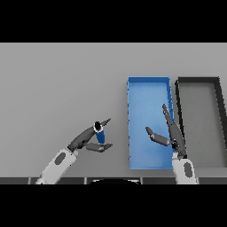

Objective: Pick up the blue pipe and place it into the blue bin.

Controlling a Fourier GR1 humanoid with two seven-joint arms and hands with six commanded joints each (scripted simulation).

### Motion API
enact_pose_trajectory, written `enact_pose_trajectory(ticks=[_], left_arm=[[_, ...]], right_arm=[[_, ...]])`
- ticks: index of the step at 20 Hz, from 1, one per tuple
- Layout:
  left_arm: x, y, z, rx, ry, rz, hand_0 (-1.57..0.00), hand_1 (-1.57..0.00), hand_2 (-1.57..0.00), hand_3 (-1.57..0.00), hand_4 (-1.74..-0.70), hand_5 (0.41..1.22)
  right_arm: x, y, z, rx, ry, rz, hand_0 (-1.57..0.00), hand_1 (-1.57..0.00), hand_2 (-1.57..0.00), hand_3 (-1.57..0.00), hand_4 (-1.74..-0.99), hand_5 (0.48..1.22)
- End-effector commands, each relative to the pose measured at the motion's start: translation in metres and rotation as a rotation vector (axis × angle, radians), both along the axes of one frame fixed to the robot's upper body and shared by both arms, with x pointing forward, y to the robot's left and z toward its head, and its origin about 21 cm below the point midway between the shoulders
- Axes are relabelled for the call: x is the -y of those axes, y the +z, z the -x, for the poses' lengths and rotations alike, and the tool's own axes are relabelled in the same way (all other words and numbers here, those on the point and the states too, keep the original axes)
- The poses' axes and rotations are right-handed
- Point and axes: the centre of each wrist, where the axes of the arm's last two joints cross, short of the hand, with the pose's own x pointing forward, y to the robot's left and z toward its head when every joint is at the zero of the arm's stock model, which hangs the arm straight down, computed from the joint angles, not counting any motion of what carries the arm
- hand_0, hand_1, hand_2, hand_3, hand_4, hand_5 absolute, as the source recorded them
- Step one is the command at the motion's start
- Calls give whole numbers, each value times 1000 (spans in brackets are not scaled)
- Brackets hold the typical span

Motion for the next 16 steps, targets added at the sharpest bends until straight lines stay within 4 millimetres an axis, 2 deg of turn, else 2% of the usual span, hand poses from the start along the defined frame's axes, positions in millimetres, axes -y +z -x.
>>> enact_pose_trajectory(ticks=[1,3,4,5,7,9,11,13,16], left_arm=[[4,2,-3,-12,1,19,1,1,-87,-44,-1137,567],[10,0,-8,-64,10,65,1,-118,-269,-202,-1217,635],[13,-2,-7,-78,7,91,-39,-248,-417,-345,-1268,675],[17,-1,-6,-85,4,128,-179,-411,-578,-590,-1301,784],[22,0,-1,-71,5,149,-648,-828,-936,-914,-1450,941],[26,-2,-1,-58,3,164,-981,-1095,-1164,-1112,-1551,1042],[29,0,4,-63,-12,159,-1193,-1266,-1311,-1258,-1617,1106],[34,-1,7,-41,-10,152,-1329,-1376,-1404,-1370,-1561,1148],[34,4,8,17,-16,155,-1447,-1471,-1486,-1468,-1512,1183]], right_arm=[[-2,-2,-2,-8,2,5,1,1,1,1,-1188,550],[-6,3,-3,25,9,5,1,1,1,1,-1188,556],[-5,0,-1,21,9,0,1,1,1,1,-1196,560],[-1,1,-3,13,4,8,1,1,1,1,-1192,560],[-1,-1,-1,6,10,5,1,1,1,1,-1189,562],[1,0,-1,19,11,12,1,1,1,1,-1182,562],[-1,2,-1,13,6,16,1,1,1,1,-1178,561],[-3,0,0,3,2,13,1,1,1,1,-1176,559],[-4,-2,-1,4,8,19,1,1,1,1,-1171,558]])
